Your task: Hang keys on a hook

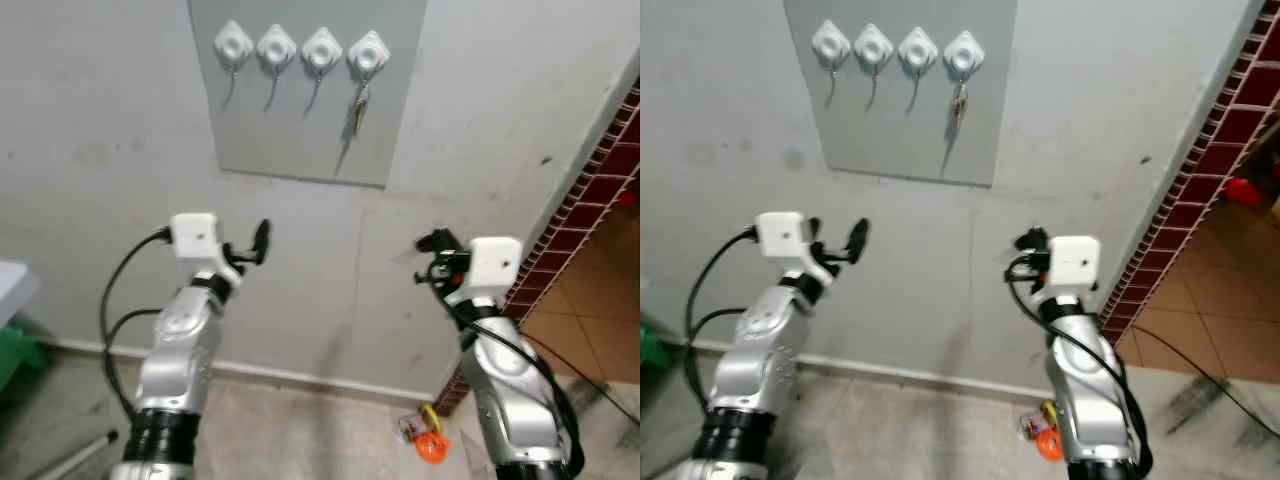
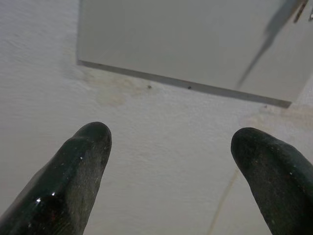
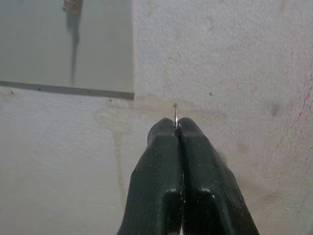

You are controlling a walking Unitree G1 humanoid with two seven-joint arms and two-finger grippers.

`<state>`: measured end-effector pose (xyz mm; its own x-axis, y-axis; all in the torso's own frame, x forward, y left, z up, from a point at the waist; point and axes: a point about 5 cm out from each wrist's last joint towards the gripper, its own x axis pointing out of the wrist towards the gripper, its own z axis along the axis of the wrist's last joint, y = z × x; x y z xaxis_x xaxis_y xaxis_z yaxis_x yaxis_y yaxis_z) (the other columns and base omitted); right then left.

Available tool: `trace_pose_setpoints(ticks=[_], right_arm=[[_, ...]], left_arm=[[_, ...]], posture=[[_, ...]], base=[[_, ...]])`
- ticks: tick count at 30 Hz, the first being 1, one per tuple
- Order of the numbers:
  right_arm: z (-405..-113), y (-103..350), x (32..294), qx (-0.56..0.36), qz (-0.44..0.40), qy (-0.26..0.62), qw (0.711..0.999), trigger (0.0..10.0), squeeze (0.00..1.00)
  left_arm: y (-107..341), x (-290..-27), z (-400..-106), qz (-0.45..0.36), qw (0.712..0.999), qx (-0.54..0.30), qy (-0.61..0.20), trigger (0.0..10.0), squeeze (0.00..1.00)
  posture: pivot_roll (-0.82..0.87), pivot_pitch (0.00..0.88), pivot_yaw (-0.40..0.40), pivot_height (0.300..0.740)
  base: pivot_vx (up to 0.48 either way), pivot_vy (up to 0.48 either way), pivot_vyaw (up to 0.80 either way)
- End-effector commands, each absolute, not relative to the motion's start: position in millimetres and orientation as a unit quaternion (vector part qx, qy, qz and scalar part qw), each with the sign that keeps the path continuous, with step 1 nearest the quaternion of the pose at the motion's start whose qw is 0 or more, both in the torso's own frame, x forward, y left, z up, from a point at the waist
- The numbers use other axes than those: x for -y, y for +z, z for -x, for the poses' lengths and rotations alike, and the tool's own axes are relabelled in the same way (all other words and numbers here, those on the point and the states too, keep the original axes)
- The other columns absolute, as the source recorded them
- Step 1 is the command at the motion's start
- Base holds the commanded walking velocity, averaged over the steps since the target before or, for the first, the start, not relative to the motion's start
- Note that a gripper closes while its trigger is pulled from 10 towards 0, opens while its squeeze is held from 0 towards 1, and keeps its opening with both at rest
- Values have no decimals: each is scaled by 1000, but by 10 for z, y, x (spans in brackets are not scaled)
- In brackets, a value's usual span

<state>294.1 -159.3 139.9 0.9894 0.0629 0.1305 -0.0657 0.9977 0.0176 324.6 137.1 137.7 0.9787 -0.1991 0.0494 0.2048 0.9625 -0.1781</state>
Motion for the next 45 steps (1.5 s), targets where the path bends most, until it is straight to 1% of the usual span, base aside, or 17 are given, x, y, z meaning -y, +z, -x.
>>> trace_pose_setpoints(ticks=[1, 15, 45], right_arm=[[-2947, 1433, 1560, 69, -11, 41, 997, 10000, 0], [-2933, 1430, 1563, 68, -14, 37, 997, 10000, 0], [-2939, 1428, 1538, 69, -17, 39, 997, 10000, 0]], left_arm=[[1394, -1438, -3253, 85, 992, 20, -90, 10000, 0], [1376, -1426, -3250, 97, 990, 7, -102, 10000, 0], [1427, -1422, -3257, 107, 988, 19, -111, 10000, 0]], posture=[[-82, 0, -15, 740], [-84, 0, -11, 740], [-81, 0, -6, 740]], base=[[0, 0, 0], [0, 0, 0], [0, 0, 0]])
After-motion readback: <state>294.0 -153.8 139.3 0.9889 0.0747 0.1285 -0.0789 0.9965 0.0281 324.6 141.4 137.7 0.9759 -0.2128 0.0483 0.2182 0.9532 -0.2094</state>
